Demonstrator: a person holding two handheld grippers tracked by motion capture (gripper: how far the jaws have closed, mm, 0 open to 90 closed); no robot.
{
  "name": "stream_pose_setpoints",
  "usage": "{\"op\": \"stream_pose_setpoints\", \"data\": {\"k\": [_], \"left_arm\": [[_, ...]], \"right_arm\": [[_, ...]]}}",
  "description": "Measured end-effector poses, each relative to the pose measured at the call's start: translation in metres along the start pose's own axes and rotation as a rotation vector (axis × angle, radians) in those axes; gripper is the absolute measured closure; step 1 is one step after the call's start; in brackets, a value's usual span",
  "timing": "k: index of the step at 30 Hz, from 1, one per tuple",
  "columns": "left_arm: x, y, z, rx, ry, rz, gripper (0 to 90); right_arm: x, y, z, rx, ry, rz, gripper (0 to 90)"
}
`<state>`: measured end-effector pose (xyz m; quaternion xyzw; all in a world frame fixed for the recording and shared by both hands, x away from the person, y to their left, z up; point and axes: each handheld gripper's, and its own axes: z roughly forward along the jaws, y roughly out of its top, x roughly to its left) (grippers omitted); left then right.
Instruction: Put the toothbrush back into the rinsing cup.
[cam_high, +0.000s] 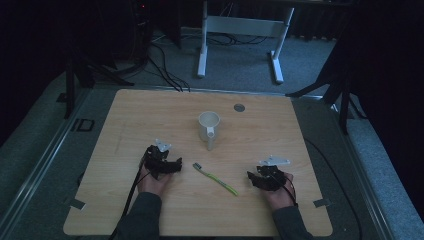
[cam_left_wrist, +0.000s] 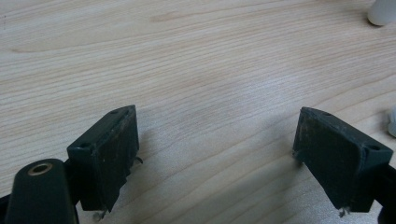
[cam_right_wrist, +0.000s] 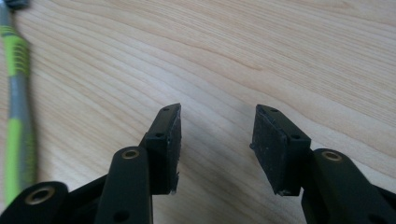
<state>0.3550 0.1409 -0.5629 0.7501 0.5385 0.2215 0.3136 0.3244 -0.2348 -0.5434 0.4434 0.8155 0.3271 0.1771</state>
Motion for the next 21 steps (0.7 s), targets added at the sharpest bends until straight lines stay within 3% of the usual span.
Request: {"op": "stream_pose_setpoints", "data": {"k": [4,21], "left_arm": [[0.000,0.000,0.000,0.000,0.000,0.000,14.6],[0.000,0.000,0.000,0.000,0.000,-0.001,14.6]], "right_arm": [[0.003,0.004,-0.005,0.002,0.004,-0.023,52.9],[0.011,0.027,-0.018,0.052,0.051,-0.044,60.1]]}}
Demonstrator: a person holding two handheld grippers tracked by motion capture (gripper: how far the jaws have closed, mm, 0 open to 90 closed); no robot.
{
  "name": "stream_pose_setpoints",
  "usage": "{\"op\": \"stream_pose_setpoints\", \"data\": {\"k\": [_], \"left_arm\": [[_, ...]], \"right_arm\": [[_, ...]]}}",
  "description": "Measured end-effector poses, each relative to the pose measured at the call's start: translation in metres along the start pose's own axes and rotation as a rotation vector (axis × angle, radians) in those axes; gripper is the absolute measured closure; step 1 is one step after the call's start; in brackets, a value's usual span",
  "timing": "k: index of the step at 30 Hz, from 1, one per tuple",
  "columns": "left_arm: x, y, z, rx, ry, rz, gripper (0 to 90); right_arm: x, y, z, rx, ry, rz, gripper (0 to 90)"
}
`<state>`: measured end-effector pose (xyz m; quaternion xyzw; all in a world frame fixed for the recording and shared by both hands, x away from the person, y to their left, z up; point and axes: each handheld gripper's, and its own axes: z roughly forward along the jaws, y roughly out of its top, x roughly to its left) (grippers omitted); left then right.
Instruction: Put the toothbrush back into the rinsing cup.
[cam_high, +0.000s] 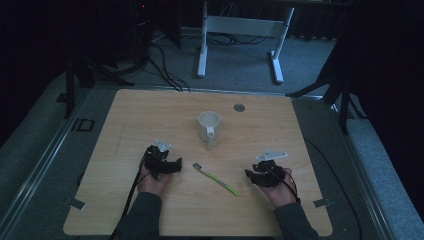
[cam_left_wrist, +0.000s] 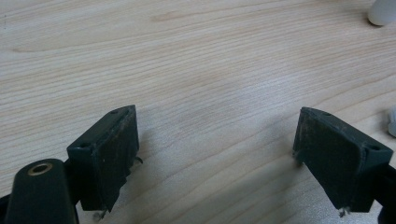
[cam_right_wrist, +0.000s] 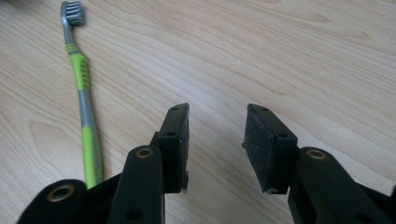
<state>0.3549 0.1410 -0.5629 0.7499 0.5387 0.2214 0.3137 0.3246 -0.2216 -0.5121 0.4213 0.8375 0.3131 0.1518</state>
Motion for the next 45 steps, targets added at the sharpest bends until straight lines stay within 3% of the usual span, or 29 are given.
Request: {"op": "stream_pose_setpoints", "data": {"k": [20,32,45], "left_arm": [[0.000,0.000,0.000,-0.001,0.000,-0.002,14.6],[0.000,0.000,0.000,-0.001,0.000,-0.002,14.5],[0.000,0.000,0.000,-0.001,0.000,-0.002,14.5]], "right_arm": [[0.020,0.031,0.004,0.083,0.036,-0.091,64.1],[0.025,0.039,0.010,0.162,0.038,-0.114,65.8],[0.036,0.055,0.013,0.206,0.059,-0.150,66.4]]}}
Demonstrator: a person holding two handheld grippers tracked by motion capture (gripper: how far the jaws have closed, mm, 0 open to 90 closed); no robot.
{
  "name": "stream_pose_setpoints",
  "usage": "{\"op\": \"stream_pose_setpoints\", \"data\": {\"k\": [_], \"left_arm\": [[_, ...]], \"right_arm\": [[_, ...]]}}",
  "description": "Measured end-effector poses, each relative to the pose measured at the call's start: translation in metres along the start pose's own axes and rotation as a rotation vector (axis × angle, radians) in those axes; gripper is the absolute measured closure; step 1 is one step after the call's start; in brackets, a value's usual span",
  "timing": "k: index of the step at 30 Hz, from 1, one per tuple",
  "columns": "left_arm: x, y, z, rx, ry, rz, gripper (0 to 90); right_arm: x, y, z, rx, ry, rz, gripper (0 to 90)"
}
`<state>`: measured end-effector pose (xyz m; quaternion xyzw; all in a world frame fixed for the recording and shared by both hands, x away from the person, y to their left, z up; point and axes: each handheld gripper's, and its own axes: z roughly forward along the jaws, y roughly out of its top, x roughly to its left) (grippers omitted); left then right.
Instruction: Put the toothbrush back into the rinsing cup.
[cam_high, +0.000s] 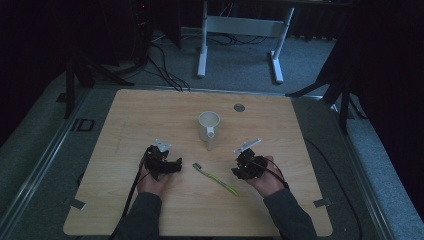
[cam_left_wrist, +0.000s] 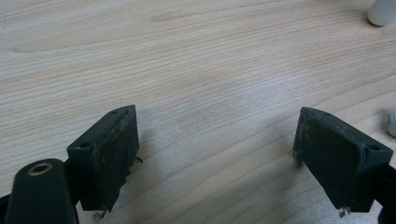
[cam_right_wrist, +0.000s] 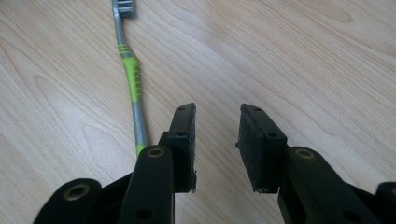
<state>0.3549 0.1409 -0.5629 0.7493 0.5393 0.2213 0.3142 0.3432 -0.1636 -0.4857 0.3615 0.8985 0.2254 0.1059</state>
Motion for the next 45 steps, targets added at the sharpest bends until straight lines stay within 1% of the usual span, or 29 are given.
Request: {"op": "stream_pose_setpoints", "data": {"k": [4,5,7,12,20,21,37,45], "left_arm": [[0.000,0.000,0.000,0.000,0.000,0.000,14.6],[0.000,0.000,0.000,0.000,0.000,0.000,14.6],[0.000,0.000,0.000,0.000,0.000,0.000,14.6],[0.000,0.000,0.000,0.001,0.000,0.001,14.5],[0.000,0.000,0.000,0.001,-0.001,0.001,14.5],[0.000,0.000,0.000,0.001,-0.001,0.001,14.6],[0.000,0.000,0.000,0.001,-0.001,0.001,14.5],[0.000,0.000,0.000,0.001,-0.001,0.001,14.5]], "right_arm": [[0.002,0.003,0.001,0.012,0.003,-0.007,66.5],[0.003,0.007,0.003,0.021,0.015,-0.019,66.5],[0.005,0.010,0.003,0.030,0.021,-0.019,66.4],[0.008,0.017,0.006,0.045,0.019,-0.036,66.3],[0.011,0.025,0.009,0.065,0.024,-0.045,66.7],[0.013,0.027,0.010,0.072,0.027,-0.054,66.7],[0.025,0.041,0.015,0.123,0.051,-0.102,68.1],[0.030,0.046,0.017,0.143,0.050,-0.120,69.5]]}}
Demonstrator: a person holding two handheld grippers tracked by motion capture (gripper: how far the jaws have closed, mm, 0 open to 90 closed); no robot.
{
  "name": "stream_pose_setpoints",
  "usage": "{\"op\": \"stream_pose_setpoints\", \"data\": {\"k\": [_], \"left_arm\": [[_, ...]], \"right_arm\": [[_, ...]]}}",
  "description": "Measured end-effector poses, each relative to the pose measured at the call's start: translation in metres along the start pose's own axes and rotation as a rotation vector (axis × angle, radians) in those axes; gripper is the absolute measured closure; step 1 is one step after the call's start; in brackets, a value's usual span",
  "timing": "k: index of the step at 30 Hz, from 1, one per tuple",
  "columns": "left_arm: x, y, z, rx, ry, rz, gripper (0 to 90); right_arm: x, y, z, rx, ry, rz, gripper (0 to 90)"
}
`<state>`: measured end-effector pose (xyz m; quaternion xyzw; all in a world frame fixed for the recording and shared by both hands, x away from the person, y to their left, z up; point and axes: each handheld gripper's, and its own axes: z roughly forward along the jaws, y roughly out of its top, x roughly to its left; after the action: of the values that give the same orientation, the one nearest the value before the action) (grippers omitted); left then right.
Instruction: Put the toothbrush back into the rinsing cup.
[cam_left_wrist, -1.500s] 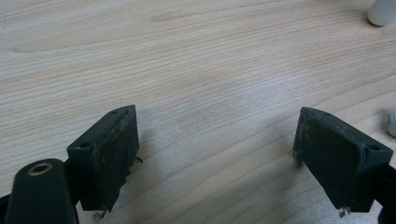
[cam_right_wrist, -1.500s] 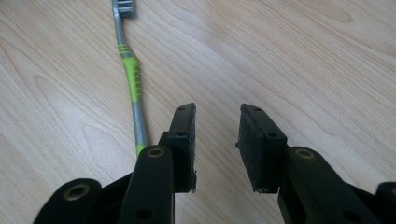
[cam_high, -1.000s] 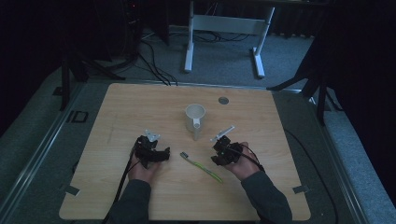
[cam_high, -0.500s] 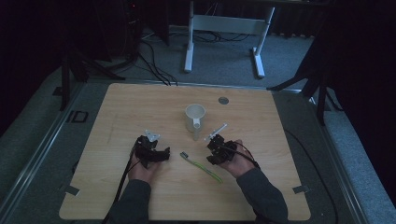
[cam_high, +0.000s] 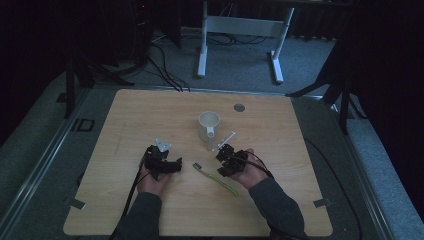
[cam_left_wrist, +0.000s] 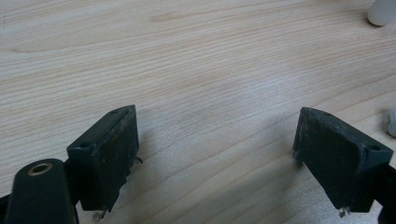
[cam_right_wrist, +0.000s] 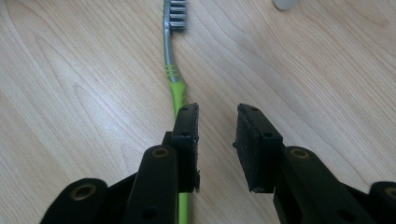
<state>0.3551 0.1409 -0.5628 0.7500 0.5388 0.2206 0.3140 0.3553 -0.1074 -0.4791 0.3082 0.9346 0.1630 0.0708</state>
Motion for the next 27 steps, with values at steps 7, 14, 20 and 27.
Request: {"op": "stream_pose_setpoints", "data": {"k": [7,14,20,27], "left_arm": [[0.000,0.000,0.000,0.000,0.000,0.000,14.6],[0.000,0.000,0.000,0.000,0.000,0.000,14.5],[0.000,0.000,0.000,-0.001,0.000,0.000,14.6],[0.000,0.000,0.000,-0.001,0.000,0.000,14.6]], "right_arm": [[0.005,0.008,0.002,0.017,0.001,-0.033,71.4],[0.010,0.014,0.007,0.048,0.011,-0.054,72.5],[0.010,0.017,0.012,0.077,0.026,-0.069,73.4],[0.010,0.022,0.017,0.101,0.059,-0.083,74.4]]}}
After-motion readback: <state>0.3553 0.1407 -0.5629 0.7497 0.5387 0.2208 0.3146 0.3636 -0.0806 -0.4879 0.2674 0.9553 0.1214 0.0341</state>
